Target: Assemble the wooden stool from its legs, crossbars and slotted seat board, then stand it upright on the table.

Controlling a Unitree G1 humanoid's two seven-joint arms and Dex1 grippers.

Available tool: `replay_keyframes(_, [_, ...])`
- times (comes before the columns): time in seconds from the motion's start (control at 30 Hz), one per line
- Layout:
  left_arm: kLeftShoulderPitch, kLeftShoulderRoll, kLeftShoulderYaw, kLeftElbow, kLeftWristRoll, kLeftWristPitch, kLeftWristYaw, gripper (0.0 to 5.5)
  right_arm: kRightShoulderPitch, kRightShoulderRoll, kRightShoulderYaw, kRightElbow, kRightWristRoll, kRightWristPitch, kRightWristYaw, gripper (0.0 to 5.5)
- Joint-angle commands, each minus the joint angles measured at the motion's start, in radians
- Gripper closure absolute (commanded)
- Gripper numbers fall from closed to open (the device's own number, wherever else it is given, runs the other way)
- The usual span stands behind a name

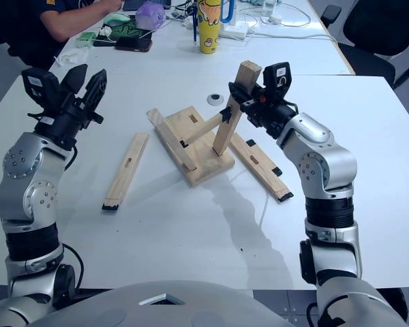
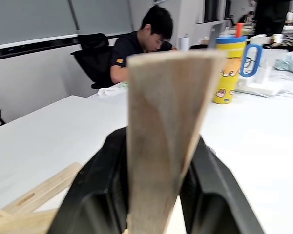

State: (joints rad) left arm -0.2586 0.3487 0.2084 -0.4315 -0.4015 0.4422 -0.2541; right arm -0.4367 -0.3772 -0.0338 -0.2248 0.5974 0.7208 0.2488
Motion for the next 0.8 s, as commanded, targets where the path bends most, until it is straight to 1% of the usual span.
replay_keyframes(0.03, [-0.051,-0.009,0.014,-0.086,-0.024,0.052,0.055,4.33,0.086,0.098,0.029,-0.031,-0.017,0.190,-0.160,4.40])
replay_keyframes(0.13, [-0.114,-0.016,0.025,-0.132,-0.028,0.077,0.108,4.80,0.062,0.166,0.013,-0.041,-0.026,0.235,-0.255,4.42])
replay_keyframes(0.23, [-0.208,-0.029,0.011,-0.195,-0.052,0.148,0.177,5.23,0.034,0.225,-0.003,-0.049,-0.042,0.256,-0.334,4.44])
replay_keyframes(0.3, [-0.279,-0.068,-0.013,-0.217,-0.099,0.222,0.224,5.50,0.019,0.260,-0.003,-0.048,-0.059,0.256,-0.376,4.45])
replay_keyframes(0.43, [-0.369,-0.193,-0.042,-0.216,-0.210,0.334,0.328,5.50,0.013,0.302,0.007,-0.034,-0.099,0.243,-0.410,4.45])
replay_keyframes(0.6, [-0.293,-0.331,-0.112,-0.143,-0.250,0.427,0.409,5.50,0.023,0.319,0.016,-0.034,-0.128,0.244,-0.405,4.45])
replay_keyframes(0.7, [-0.235,-0.374,-0.160,-0.101,-0.247,0.457,0.418,5.50,0.017,0.324,0.019,-0.030,-0.139,0.247,-0.396,4.45])
replay_keyframes(0.8, [-0.195,-0.390,-0.205,-0.069,-0.215,0.461,0.415,5.50,0.021,0.326,0.019,-0.033,-0.146,0.249,-0.392,4.45])
